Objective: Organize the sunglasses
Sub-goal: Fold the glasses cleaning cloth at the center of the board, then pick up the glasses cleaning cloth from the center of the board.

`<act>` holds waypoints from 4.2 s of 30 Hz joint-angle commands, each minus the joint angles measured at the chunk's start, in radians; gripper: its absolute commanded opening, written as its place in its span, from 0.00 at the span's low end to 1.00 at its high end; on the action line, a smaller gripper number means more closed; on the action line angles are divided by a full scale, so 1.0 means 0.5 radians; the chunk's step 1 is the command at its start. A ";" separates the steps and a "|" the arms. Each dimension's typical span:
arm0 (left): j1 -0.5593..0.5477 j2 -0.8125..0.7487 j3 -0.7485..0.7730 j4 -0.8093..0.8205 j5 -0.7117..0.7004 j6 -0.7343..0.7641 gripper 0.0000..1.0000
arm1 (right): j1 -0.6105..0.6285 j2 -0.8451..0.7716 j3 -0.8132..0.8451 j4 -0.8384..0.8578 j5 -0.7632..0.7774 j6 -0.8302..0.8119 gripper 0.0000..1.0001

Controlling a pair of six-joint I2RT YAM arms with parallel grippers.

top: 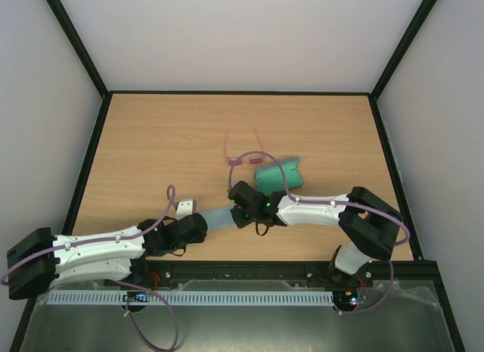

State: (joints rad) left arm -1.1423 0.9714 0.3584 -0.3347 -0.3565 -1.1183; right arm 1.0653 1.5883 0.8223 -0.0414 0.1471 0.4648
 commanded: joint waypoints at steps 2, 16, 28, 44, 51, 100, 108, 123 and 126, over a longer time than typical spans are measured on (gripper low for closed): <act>-0.038 -0.109 0.033 -0.198 -0.071 -0.105 0.30 | 0.017 -0.073 -0.028 -0.080 0.002 0.054 0.13; 0.235 -0.119 -0.043 0.015 0.029 0.057 0.43 | -0.171 0.070 0.143 -0.164 -0.280 0.086 0.25; 0.361 0.007 -0.092 0.222 0.218 0.184 0.43 | -0.184 0.134 0.115 -0.233 -0.272 0.120 0.25; 0.361 0.093 -0.151 0.293 0.215 0.167 0.45 | -0.177 0.295 0.127 -0.175 -0.328 0.156 0.25; 0.361 0.103 -0.163 0.323 0.231 0.167 0.45 | -0.147 0.369 0.136 -0.149 -0.340 0.182 0.24; 0.338 0.505 -0.038 0.296 0.231 0.265 0.24 | -0.125 0.226 0.081 -0.256 -0.119 0.219 0.01; 0.230 0.566 0.012 0.165 0.144 0.182 0.29 | -0.125 0.225 0.062 -0.240 -0.124 0.224 0.01; 0.189 0.422 -0.034 0.024 0.098 0.083 0.31 | -0.126 0.220 0.041 -0.206 -0.153 0.218 0.01; 0.189 0.437 -0.033 0.052 0.114 0.089 0.27 | -0.127 0.214 0.037 -0.203 -0.154 0.218 0.01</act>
State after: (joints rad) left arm -1.0405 1.1740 0.3782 -0.1993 -0.3256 -1.0595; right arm 0.9970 1.7012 0.8757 -0.0631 0.0681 0.5690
